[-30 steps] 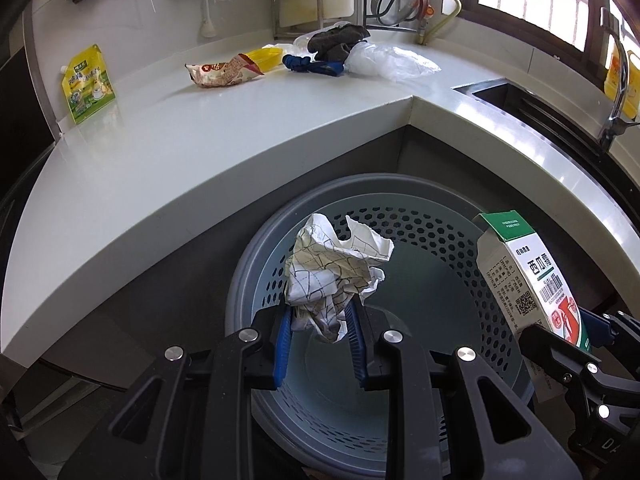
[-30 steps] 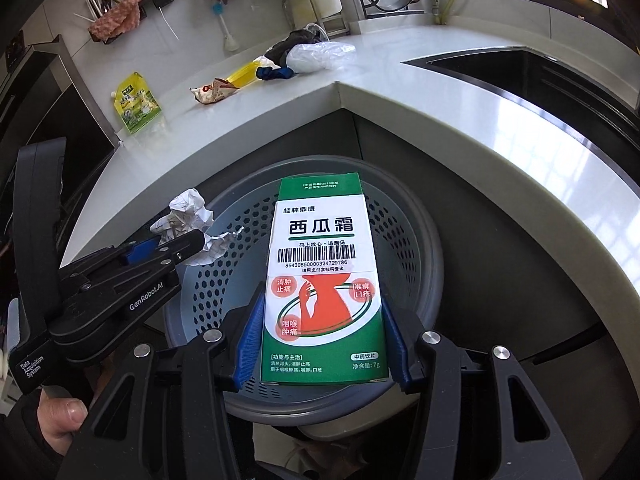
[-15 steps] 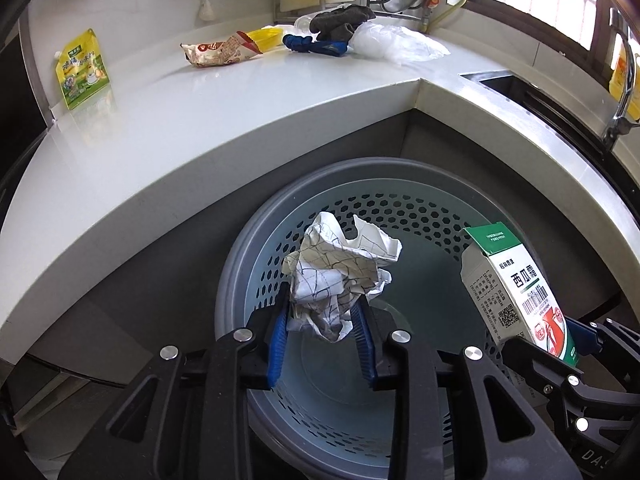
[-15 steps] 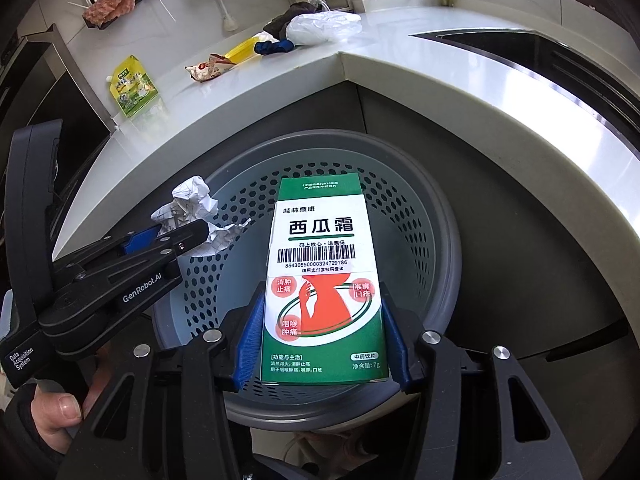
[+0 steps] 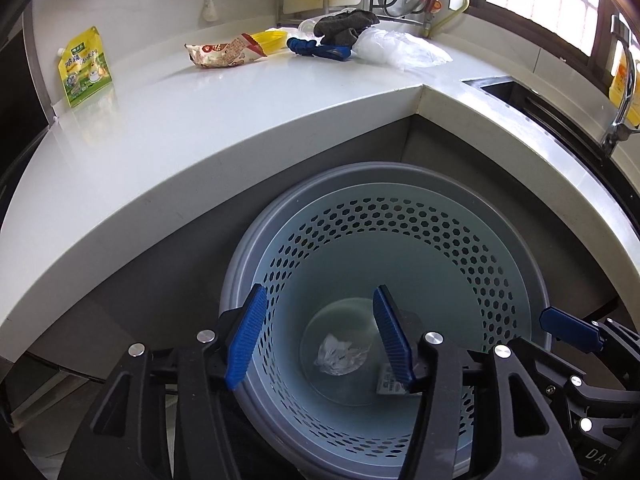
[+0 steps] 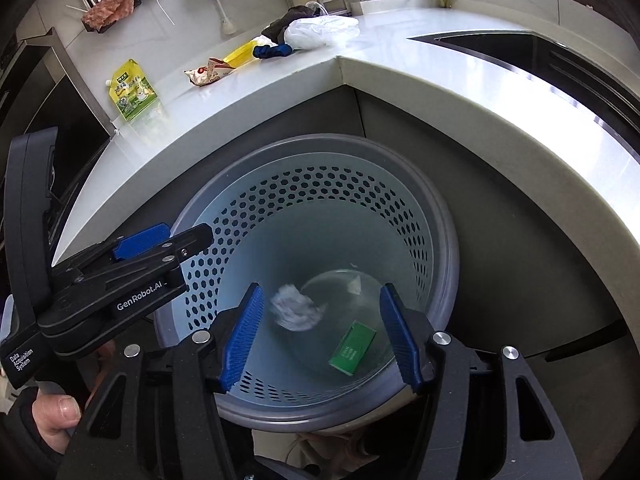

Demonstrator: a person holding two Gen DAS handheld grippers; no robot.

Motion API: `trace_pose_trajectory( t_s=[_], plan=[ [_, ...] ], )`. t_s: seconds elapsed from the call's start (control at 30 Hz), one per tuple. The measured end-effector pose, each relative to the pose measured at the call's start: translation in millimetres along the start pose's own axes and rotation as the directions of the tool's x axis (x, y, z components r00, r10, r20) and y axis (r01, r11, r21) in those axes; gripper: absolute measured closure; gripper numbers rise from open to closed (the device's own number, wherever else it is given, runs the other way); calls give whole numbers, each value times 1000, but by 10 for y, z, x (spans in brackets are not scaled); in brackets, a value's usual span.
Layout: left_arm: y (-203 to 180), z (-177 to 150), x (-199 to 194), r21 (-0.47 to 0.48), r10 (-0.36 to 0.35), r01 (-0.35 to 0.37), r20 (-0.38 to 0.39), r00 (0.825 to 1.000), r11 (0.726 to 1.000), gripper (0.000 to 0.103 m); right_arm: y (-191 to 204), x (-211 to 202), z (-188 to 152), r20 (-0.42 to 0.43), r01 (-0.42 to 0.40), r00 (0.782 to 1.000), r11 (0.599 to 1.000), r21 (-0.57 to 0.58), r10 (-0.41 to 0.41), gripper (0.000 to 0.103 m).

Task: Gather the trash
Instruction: 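Raise both open tools from the basket back toward the countertop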

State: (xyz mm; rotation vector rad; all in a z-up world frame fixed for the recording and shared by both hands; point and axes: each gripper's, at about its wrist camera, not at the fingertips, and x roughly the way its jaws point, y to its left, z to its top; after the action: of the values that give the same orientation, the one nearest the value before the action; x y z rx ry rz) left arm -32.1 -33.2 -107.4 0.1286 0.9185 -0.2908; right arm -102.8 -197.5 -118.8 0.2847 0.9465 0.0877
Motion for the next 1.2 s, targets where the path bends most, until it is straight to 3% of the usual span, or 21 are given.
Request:
trace_pose_trajectory(
  t_s=[0.53,0.67,0.8,0.87,1.2],
  plan=[
    [19,18,-32,-5,6,-6,15,1000,1000,39,-40,-30,-15,14,-4,1000,1000,17,4,45],
    [35,24,-58,-11,-8,9,26,1000,1000,31,-48,-40,-19,22,2,1000,1000,23,-3,45],
    [39,46,-117,-9,-5,6,52,999,1000,26,-48,-64,-15,38,7,999,1000,28,-8,45],
    [52,59,-162,-11,-2,2,70,998,1000,19,-51,-85,-6,52,9,999,1000,30,-10,45],
    [172,231,-452,-38,-4,11,181,984,999,10,-81,-212,168,133,21,991,999,34,-26,43]
  ],
)
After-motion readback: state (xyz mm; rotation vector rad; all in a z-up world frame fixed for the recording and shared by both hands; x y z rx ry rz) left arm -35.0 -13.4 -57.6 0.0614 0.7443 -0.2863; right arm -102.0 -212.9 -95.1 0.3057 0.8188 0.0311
